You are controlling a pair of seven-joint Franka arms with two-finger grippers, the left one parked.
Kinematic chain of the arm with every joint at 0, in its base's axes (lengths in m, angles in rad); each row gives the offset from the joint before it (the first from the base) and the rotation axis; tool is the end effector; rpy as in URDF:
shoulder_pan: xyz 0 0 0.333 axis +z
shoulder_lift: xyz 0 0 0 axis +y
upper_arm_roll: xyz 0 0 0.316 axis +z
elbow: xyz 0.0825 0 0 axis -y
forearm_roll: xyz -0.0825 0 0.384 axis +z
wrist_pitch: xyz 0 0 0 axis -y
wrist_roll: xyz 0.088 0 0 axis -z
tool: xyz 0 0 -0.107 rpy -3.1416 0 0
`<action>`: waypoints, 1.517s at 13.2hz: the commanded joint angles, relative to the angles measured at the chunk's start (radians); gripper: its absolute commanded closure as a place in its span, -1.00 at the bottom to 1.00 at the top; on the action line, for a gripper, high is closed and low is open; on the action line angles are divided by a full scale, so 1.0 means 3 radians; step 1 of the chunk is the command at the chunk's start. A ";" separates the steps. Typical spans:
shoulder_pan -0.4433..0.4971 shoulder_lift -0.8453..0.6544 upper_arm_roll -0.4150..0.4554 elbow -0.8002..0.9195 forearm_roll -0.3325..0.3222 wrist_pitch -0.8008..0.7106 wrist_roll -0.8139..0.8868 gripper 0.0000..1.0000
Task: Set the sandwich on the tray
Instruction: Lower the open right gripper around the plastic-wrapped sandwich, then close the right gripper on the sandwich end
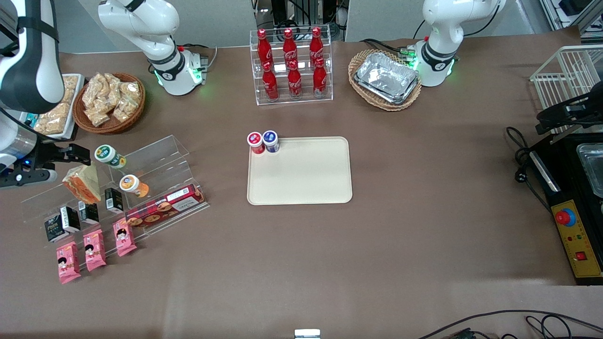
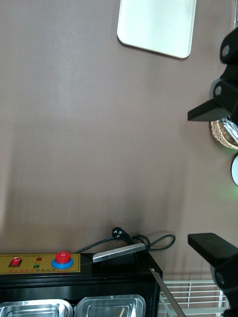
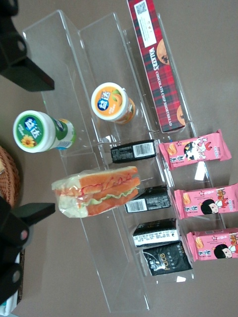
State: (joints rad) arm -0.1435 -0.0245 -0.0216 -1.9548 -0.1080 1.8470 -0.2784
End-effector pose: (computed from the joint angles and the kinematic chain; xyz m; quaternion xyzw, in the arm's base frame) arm 0.5334 -0.0976 0.4795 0.9951 0.0733 -0.0518 0.0406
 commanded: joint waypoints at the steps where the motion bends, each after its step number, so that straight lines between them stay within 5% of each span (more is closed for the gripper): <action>1: -0.0109 -0.0057 0.0011 -0.0264 -0.0090 0.0362 -0.0074 -1.00; 20: -0.0427 0.0194 0.0016 -0.0724 -0.0162 0.1252 -0.0708 -1.00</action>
State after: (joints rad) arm -0.2628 0.0250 -0.0241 -2.1602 -0.1394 2.1944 -0.4778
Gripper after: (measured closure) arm 0.000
